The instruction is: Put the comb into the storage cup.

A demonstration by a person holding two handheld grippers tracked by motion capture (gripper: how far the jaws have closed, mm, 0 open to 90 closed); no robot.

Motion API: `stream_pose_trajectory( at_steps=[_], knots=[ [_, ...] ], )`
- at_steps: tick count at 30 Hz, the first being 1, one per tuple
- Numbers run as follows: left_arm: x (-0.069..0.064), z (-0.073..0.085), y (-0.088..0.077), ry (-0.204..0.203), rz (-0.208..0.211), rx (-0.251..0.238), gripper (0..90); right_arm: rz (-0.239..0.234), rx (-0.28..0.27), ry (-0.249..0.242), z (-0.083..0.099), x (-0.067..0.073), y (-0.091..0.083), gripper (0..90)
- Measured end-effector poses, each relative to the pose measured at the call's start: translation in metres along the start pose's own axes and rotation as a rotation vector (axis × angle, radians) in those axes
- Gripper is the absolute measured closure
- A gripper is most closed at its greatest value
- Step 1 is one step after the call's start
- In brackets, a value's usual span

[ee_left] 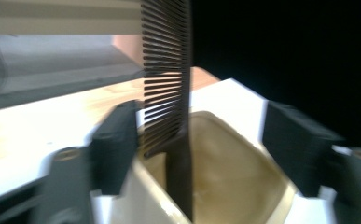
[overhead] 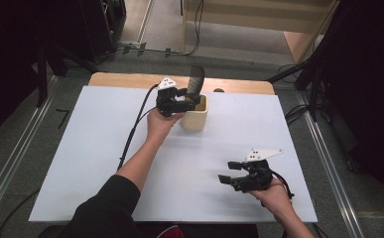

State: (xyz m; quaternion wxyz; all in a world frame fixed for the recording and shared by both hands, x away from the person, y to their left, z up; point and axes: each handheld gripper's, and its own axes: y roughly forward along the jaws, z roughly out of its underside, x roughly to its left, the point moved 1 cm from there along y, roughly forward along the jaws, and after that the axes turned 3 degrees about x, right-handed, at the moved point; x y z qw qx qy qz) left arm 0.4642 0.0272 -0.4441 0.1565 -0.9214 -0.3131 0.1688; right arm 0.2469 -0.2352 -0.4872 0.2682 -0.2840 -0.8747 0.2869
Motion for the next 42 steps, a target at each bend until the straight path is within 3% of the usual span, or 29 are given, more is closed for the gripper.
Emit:
stream_pose_trajectory(
  at_steps=[8,28,31,35,42],
  knots=[
    [0.01,0.003,-0.008,-0.066,0.011,0.048,21.2,-0.003,0.004,-0.005,-0.001,0.001,0.001,29.3],
    [0.019,0.007,-0.033,-0.124,0.056,0.072,21.5,0.0,0.009,0.004,0.0,-0.001,0.002,29.2],
    [0.021,0.009,-0.037,-0.137,0.06,0.08,21.5,0.002,0.01,0.01,0.0,-0.001,0.002,29.1],
    [0.023,0.011,-0.042,-0.186,0.08,0.109,21.5,0.004,0.009,0.014,0.0,-0.002,0.001,29.0],
    [0.023,0.013,-0.052,-0.214,0.101,0.126,21.5,0.004,0.006,0.02,0.001,-0.004,0.001,28.9]
  ],
)
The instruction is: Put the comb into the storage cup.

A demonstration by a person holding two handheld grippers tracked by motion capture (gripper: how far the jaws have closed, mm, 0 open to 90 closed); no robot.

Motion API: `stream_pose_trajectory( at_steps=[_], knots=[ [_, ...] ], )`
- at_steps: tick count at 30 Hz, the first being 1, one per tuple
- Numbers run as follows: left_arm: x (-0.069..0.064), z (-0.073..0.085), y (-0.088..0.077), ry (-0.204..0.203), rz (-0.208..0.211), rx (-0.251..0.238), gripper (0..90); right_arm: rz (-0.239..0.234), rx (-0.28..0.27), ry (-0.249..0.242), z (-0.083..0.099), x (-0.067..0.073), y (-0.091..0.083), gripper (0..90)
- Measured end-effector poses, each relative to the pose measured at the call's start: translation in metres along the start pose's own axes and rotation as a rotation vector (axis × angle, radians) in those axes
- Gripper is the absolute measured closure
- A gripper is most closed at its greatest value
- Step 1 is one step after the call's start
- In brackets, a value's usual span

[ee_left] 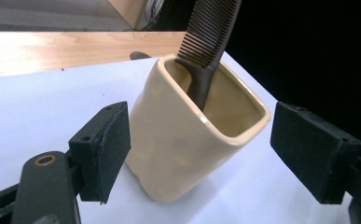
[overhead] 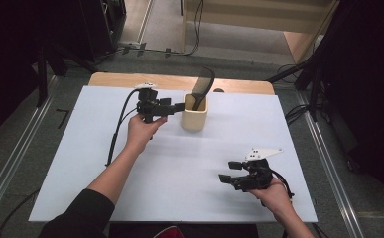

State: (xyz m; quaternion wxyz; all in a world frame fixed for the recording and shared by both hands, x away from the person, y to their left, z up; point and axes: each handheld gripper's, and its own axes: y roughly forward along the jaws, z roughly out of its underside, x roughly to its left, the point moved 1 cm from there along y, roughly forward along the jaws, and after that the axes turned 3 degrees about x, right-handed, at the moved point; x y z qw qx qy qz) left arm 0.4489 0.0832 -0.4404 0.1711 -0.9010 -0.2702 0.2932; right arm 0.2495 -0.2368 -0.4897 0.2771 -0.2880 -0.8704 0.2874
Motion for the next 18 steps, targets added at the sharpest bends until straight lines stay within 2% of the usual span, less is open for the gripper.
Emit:
stream_pose_trajectory(
  at_steps=[8,14,18],
  knots=[
    [0.005,0.009,-0.009,-0.022,0.006,0.052,22.6,0.004,0.006,0.003,0.0,-0.001,0.001,28.8],
    [0.008,0.016,-0.019,-0.03,0.031,0.065,22.6,0.005,0.004,0.009,0.0,-0.002,0.001,28.8],
    [0.009,0.019,-0.025,-0.037,0.038,0.091,23.3,0.008,0.006,0.012,0.0,-0.002,0.001,28.7]
  ],
)
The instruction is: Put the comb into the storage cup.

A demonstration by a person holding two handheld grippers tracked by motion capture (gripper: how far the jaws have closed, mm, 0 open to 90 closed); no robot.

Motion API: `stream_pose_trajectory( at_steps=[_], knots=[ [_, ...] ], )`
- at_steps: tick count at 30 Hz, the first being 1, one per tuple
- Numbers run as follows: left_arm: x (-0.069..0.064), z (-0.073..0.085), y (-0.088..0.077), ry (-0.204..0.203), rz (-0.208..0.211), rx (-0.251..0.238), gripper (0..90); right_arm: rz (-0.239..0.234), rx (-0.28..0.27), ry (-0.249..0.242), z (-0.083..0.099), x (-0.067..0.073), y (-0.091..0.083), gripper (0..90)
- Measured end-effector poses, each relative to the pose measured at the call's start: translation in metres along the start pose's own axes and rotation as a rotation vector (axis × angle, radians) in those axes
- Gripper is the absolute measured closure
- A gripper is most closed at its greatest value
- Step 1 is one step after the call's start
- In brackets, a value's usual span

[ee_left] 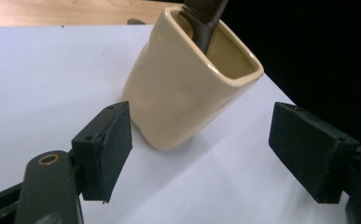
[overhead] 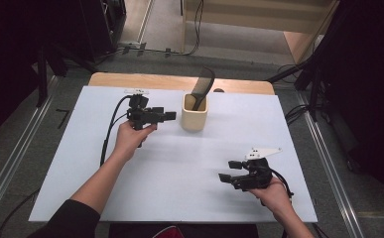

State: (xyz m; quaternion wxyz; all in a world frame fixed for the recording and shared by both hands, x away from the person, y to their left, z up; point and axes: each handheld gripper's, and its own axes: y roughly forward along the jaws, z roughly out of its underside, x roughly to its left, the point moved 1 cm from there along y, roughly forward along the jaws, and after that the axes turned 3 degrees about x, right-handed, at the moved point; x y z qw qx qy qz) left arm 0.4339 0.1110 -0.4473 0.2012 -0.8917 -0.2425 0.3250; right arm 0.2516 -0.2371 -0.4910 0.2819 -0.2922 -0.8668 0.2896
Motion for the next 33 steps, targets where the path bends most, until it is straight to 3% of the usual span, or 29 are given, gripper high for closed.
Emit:
stream_pose_trajectory(
  at_steps=[6,9,13,23,28,33],
  knots=[
    [-0.003,0.005,-0.008,-0.006,0.033,0.009,23.3,0.002,-0.002,0.006,0.0,-0.001,0.0,27.9],
    [-0.005,0.009,-0.01,-0.026,0.027,0.034,23.4,0.002,-0.009,0.018,0.0,-0.001,0.0,27.3],
    [-0.007,0.015,-0.013,-0.014,0.02,0.057,24.1,0.002,-0.01,0.019,0.0,-0.002,-0.001,27.4],
    [-0.012,0.03,-0.025,-0.026,0.071,0.087,24.0,0.004,-0.01,0.029,0.0,-0.003,-0.002,27.3],
    [-0.016,0.039,-0.031,-0.016,0.062,0.112,24.0,0.015,0.011,0.039,0.001,-0.005,-0.001,27.3],
    [-0.019,0.049,-0.036,-0.027,0.055,0.167,24.0,0.01,0.013,0.043,0.001,-0.005,-0.001,27.4]
  ],
)
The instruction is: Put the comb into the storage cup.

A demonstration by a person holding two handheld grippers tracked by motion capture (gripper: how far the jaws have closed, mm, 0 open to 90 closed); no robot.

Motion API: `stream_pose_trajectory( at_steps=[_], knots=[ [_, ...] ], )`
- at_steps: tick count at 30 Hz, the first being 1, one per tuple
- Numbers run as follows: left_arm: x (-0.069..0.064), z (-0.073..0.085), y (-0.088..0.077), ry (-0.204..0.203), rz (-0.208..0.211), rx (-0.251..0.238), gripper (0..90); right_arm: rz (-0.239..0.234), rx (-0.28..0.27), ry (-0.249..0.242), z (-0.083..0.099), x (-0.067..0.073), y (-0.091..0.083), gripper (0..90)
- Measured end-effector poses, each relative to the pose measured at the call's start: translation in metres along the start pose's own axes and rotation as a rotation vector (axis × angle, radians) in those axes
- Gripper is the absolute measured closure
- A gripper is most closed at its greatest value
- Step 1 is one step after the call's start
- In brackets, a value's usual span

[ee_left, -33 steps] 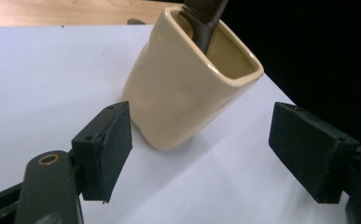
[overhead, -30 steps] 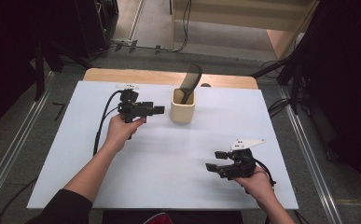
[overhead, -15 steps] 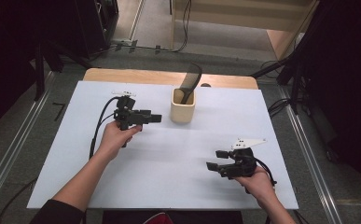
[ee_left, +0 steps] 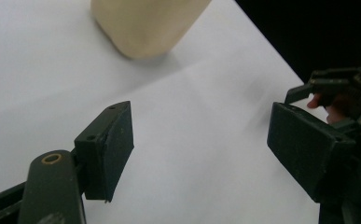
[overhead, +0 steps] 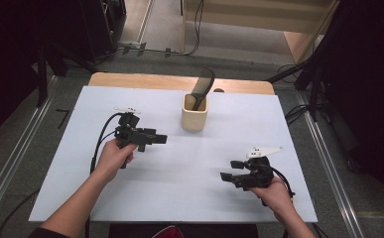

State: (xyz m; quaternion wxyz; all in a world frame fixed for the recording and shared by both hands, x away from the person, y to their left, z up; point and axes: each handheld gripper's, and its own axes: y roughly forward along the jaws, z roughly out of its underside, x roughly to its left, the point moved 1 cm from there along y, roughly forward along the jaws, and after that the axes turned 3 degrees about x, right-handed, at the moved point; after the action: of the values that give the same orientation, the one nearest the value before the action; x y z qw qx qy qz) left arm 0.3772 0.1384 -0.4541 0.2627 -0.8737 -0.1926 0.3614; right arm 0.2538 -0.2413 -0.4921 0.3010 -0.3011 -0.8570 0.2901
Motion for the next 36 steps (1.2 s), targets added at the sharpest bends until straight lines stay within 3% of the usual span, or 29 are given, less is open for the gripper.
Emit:
stream_pose_trajectory(
  at_steps=[3,10,22,36],
  knots=[
    [-0.002,0.006,-0.003,-0.009,0.0,0.006,24.0,-0.001,-0.004,0.003,0.0,0.0,-0.001,27.4],
    [-0.009,0.019,-0.008,0.021,-0.024,0.047,24.0,0.001,-0.003,0.011,0.0,-0.001,-0.002,27.4],
    [-0.02,0.038,-0.014,0.09,-0.059,0.067,24.0,0.005,-0.005,0.019,0.001,-0.003,-0.003,27.3],
    [-0.027,0.063,-0.022,0.129,-0.087,0.07,24.0,0.011,-0.005,0.02,0.001,-0.005,-0.004,27.4]
  ],
)
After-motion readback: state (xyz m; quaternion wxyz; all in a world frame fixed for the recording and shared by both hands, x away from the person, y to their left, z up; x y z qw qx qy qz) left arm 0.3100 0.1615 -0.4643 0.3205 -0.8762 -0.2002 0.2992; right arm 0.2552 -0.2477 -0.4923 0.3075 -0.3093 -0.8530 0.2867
